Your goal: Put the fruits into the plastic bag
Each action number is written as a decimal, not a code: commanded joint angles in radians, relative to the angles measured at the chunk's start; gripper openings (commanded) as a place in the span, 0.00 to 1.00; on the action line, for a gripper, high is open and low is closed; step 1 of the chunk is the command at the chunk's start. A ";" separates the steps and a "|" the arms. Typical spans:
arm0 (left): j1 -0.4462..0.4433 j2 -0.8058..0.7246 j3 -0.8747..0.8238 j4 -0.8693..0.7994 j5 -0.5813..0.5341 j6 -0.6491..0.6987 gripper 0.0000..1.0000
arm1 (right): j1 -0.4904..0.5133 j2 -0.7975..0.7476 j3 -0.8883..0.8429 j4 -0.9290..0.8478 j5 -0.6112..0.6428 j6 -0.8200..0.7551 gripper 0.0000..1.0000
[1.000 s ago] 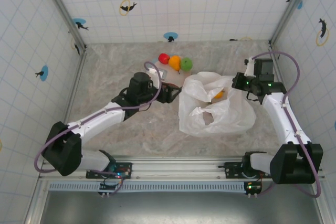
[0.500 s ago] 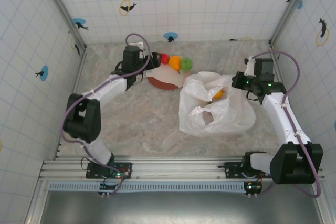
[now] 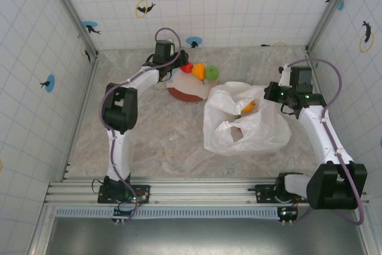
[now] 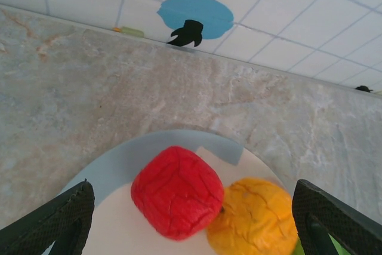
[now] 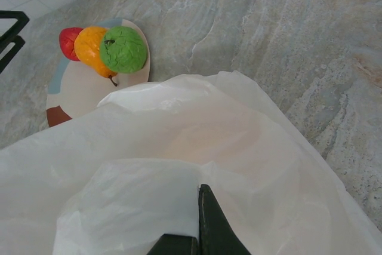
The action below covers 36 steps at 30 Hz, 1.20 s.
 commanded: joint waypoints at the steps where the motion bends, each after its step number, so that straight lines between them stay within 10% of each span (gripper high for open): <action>1: 0.000 0.069 0.106 -0.083 -0.023 -0.013 0.88 | -0.005 -0.012 -0.021 0.026 -0.011 0.000 0.00; 21: 0.000 0.269 0.250 -0.075 0.053 -0.044 0.90 | -0.007 -0.004 -0.027 0.026 -0.014 0.001 0.00; 36: 0.007 0.249 0.228 -0.080 0.073 -0.035 0.69 | -0.008 -0.013 -0.066 0.044 -0.017 0.006 0.00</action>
